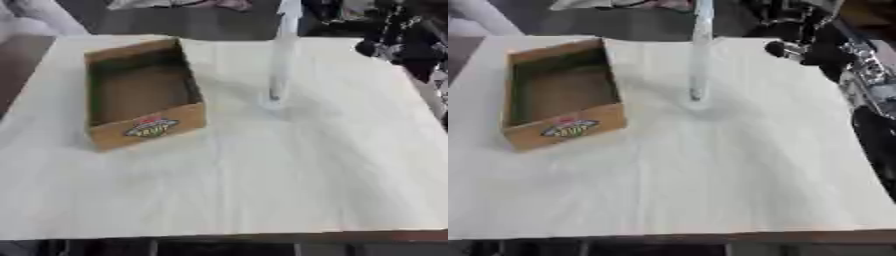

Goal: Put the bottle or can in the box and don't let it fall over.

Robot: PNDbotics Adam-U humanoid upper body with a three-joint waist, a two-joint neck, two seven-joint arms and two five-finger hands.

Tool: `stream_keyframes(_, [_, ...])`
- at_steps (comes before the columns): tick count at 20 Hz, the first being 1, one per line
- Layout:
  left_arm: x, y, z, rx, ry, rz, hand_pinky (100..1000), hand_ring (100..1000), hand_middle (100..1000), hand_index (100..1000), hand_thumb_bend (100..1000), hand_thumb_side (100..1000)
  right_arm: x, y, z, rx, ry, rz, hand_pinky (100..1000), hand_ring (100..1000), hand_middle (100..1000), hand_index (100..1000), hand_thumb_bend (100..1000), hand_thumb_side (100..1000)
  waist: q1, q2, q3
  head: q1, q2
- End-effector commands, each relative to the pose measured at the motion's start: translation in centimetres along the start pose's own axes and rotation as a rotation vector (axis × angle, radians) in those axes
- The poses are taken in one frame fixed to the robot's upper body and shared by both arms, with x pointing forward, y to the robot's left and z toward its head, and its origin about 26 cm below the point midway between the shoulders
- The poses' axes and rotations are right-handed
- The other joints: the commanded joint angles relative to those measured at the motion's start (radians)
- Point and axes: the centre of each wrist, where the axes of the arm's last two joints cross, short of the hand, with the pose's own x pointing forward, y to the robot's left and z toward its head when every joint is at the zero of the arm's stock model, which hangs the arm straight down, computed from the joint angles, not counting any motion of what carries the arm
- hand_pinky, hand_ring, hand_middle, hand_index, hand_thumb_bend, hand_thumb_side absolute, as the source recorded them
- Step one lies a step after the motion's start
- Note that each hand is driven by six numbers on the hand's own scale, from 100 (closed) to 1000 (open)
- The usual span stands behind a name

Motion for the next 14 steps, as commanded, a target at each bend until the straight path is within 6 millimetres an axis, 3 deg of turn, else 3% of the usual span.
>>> stream_keyframes(1, [1.9, 2.4, -1.1, 0.04, -0.06, -0.022, 729, 833, 789, 866, 1000, 678, 2.4, -2.5, 0.6, -0.046, -0.04, 0.046, 910, 911, 875, 943, 654, 111, 0.005, -0.008, -0.003, 0.0, 0.006])
stream_keyframes(9, [1.8, 3.9, -0.8, 0.077, -0.056, -0.026, 729, 834, 789, 866, 1000, 678, 2.5, -4.3, 2.1, -0.068, -0.043, 0.043, 930, 926, 860, 958, 643, 114, 0.011, -0.008, -0.011, 0.008, 0.006])
stream_keyframes(14, [1.8, 4.1, -0.8, 0.083, -0.059, -0.022, 730, 835, 790, 866, 1000, 678, 2.3, -3.0, 0.0, -0.043, -0.043, 0.033, 933, 908, 855, 960, 643, 117, 0.016, -0.009, -0.013, 0.01, 0.006])
